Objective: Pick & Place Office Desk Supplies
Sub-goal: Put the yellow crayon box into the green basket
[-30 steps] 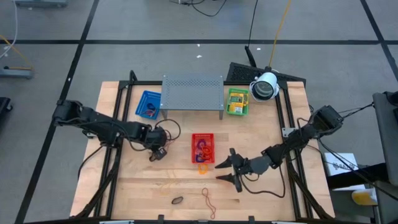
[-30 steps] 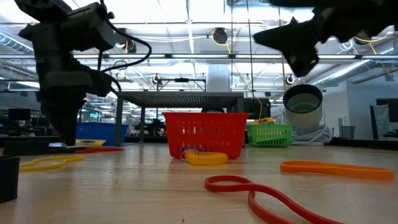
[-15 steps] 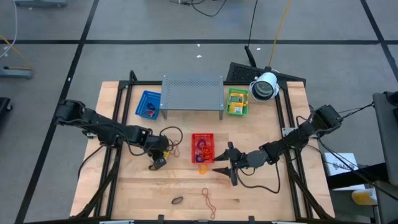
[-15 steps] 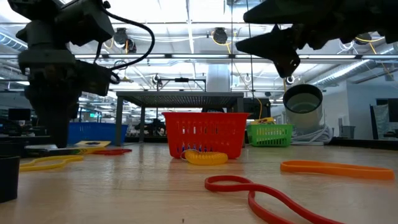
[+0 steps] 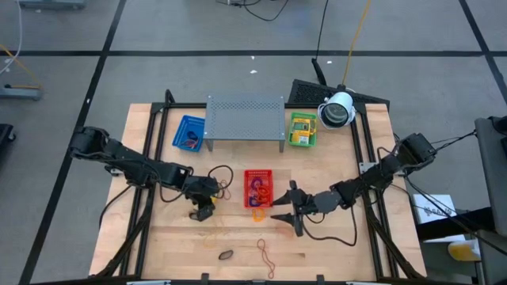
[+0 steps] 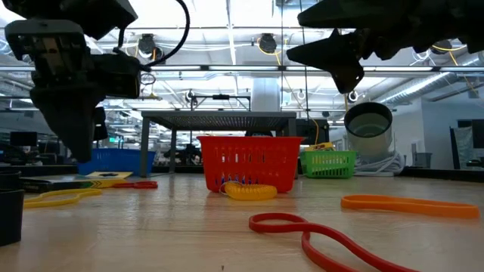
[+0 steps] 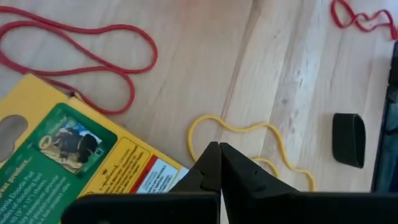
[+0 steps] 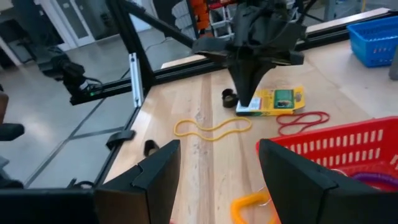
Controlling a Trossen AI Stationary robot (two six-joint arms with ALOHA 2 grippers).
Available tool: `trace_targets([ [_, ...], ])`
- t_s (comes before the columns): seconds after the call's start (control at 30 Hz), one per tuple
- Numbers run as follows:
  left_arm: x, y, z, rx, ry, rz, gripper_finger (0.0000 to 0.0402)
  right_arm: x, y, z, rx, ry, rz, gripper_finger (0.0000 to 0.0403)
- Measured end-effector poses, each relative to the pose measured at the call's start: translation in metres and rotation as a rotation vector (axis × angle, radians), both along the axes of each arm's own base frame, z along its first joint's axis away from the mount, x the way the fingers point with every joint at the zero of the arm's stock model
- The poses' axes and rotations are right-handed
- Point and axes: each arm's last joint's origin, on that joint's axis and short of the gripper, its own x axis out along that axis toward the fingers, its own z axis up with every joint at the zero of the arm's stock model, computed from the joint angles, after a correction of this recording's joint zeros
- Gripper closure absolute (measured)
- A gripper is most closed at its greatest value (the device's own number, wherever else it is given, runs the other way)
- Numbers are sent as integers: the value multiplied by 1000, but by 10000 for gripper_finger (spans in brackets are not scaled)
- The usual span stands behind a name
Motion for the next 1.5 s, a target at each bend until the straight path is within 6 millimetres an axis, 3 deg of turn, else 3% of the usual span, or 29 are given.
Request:
trace_targets([
  [0.27, -2, 10, 0, 71, 20, 60, 401, -1, 1, -2, -5, 16, 5, 195],
  [0.47, -10, 26, -1, 162, 194, 161, 401, -2, 3, -2, 0, 16, 9, 195],
  [0.7, -8, 32, 2, 191, 223, 231, 401, -1, 1, -1, 1, 8, 2, 195],
  [0.93, 1, 21, -18, 149, 294, 191, 401, 1, -2, -1, -1, 9, -7, 195],
  [1.07, 13, 14, -27, 90, 236, 129, 401, 1, -3, -1, 0, 8, -11, 195],
  [1.37, 19, 11, -26, 79, 130, -21, 399, 1, -3, -1, -7, 8, -9, 195],
  [1.5, 15, 11, -16, 94, 87, -64, 397, 1, -3, -1, -8, 8, -9, 195],
])
